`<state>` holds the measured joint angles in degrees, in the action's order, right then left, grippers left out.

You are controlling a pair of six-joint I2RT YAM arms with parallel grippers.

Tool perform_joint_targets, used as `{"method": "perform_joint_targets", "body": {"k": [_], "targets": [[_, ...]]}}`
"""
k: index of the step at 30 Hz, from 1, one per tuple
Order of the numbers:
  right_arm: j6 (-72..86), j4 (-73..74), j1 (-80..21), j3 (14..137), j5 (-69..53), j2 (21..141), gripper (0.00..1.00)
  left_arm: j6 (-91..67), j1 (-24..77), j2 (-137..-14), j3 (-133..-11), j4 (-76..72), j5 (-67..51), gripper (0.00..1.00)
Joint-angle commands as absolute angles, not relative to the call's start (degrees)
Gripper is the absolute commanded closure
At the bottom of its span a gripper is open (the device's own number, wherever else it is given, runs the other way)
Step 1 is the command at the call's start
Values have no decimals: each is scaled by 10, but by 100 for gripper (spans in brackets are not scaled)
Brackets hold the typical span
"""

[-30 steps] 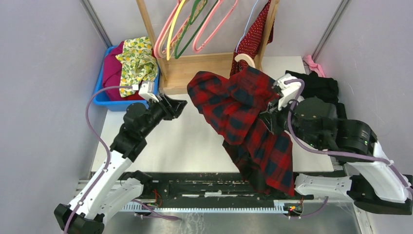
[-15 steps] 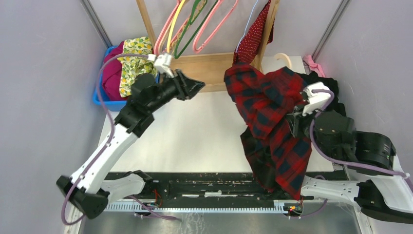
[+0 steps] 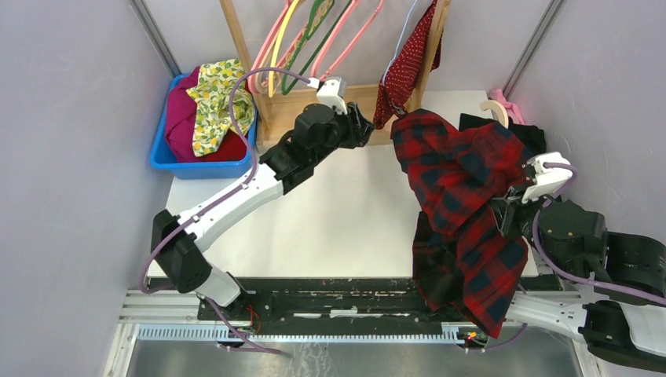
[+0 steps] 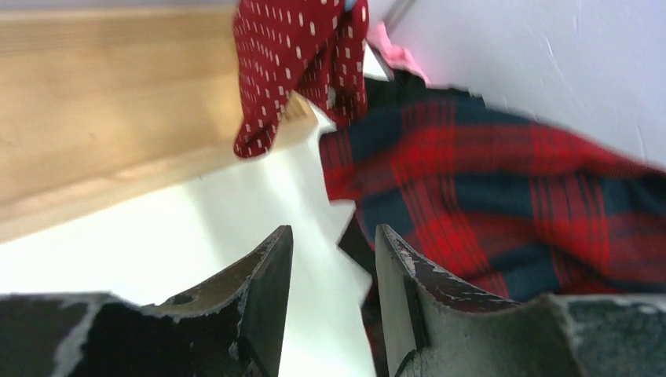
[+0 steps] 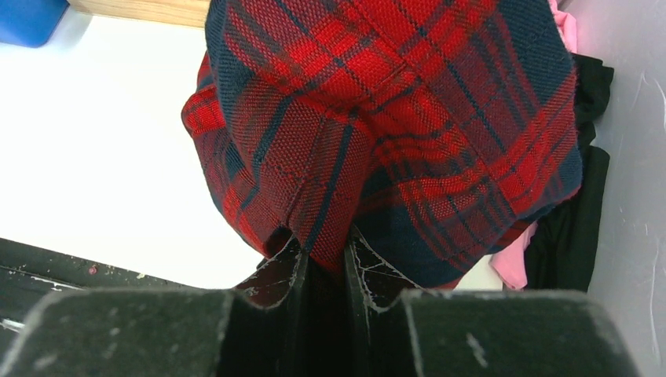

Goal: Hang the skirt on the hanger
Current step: Hang the skirt on the hanger, then place the hanger at the clothesline.

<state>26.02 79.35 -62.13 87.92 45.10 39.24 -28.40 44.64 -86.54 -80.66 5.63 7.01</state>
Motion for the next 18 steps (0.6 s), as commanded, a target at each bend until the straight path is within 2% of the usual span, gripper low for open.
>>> {"method": "perform_joint_targets", "body": {"k": [1,10,14,18], "targets": [[272,774,-621,894,466,374,99,-239,452,-905,-870,-39,183,51],[270,791,-621,895,412,366,99,-158,452,-1035,-978,-93,266,51],[266,784,-621,885,401,360,99,-123,450,-1075,-1016,-125,237,51],[262,784,-621,880,403,355,99,-134,454,-1088,-1033,-131,154,52]]}}
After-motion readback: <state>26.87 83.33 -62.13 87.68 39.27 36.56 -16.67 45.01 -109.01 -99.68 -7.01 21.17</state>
